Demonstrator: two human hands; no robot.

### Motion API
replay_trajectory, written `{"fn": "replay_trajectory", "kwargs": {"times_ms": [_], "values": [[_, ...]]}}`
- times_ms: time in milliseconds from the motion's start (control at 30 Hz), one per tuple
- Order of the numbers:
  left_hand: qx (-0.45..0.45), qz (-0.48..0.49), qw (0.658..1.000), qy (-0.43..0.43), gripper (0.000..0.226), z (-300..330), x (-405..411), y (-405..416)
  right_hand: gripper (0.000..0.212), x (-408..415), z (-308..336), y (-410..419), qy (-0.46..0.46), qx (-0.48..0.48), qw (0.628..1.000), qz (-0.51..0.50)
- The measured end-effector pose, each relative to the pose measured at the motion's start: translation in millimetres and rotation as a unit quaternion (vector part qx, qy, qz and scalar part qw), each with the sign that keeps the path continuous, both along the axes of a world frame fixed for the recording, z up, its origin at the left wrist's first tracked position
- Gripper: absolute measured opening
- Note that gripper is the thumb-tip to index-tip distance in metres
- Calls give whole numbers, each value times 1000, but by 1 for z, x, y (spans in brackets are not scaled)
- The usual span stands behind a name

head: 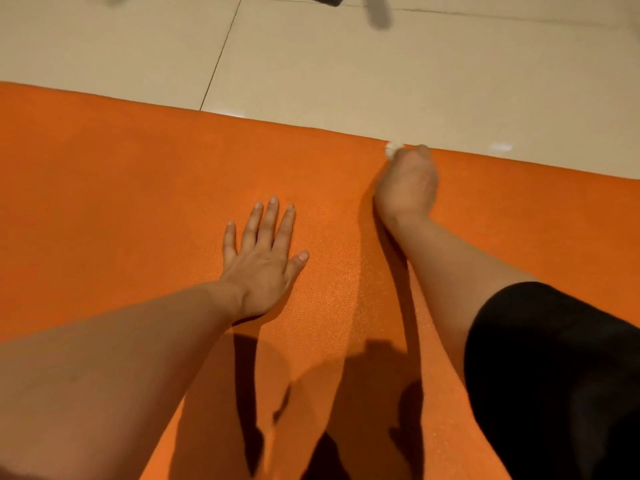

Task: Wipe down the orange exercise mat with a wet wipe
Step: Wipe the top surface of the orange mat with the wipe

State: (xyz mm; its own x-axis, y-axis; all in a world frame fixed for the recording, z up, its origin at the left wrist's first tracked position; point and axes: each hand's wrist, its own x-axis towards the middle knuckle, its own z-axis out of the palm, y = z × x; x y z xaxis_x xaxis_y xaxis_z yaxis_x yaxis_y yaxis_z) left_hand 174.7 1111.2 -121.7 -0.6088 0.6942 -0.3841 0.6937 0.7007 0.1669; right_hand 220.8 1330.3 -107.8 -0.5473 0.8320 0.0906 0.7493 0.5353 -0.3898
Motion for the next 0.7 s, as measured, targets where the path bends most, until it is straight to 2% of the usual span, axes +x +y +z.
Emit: {"fn": "replay_trajectory", "kwargs": {"times_ms": [100, 133, 167, 233, 300, 333, 500, 600, 700], "values": [[38, 8, 998, 46, 70, -1, 9, -2, 28, -25, 0, -26, -8, 0, 983, 184], [45, 12, 997, 67, 71, -1, 11, -3, 27, -25, 1, -23, -25, 16, 977, 209], [48, 15, 995, 83, 72, -1, 13, -3, 27, -21, 2, -14, -38, 35, 979, 199], [52, 21, 993, 100, 71, -2, 16, -1, 29, -8, 3, 10, -35, 57, 992, 109], [52, 27, 992, 115, 70, -2, 16, -1, 29, -6, 3, 18, -21, 39, 999, 12], [53, 29, 991, 122, 70, -2, 16, -1, 28, -14, 4, 13, -10, 22, 1000, -6], [62, 33, 990, 121, 67, -5, 18, -2, 30, -76, 5, -31, 4, -42, 993, 109], [62, 28, 990, 123, 66, -7, 18, -3, 28, -87, 12, -33, -28, -45, 984, 172], [64, 21, 989, 131, 67, -8, 18, -4, 28, -67, 9, -12, -50, 1, 988, 147]]}}
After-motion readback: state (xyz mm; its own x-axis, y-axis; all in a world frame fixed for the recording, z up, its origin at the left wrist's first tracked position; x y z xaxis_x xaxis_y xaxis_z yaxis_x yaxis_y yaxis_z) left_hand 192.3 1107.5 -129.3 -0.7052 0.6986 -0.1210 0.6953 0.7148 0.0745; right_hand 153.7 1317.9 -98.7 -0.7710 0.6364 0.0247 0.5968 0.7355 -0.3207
